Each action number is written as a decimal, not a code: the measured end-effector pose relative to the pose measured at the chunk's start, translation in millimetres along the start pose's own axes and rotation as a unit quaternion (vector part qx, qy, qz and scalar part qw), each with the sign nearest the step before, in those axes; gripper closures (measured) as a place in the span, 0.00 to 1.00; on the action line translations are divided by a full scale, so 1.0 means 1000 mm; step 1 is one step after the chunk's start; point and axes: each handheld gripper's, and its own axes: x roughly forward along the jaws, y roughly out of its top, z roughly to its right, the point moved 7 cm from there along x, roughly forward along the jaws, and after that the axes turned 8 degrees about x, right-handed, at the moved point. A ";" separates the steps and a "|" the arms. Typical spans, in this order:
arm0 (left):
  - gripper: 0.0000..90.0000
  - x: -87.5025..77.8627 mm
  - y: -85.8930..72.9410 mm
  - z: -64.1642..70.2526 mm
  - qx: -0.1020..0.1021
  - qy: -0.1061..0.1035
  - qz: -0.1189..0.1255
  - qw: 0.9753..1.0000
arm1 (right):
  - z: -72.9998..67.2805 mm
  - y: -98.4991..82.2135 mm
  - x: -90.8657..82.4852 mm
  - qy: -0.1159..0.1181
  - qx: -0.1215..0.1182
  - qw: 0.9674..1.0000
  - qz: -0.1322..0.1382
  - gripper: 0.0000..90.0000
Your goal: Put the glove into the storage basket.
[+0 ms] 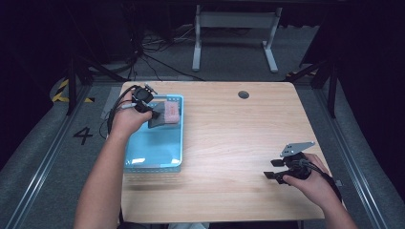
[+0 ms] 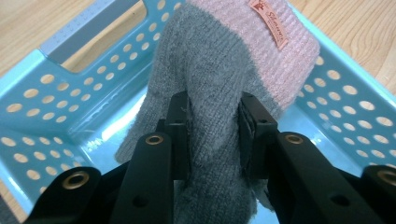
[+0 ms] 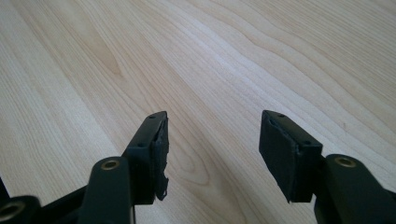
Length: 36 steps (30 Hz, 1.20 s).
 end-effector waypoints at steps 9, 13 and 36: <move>0.77 0.025 -0.005 -0.009 0.004 -0.010 -0.013 1.000 | 0.001 -0.004 0.002 -0.004 0.000 1.000 -0.006 0.48; 0.77 0.035 -0.009 -0.010 0.003 -0.012 -0.035 0.999 | 0.001 -0.003 0.003 -0.005 -0.001 1.000 -0.008 0.48; 0.74 0.062 -0.009 -0.011 0.033 -0.023 -0.053 0.998 | 0.000 0.000 -0.001 -0.008 -0.006 1.000 0.002 0.47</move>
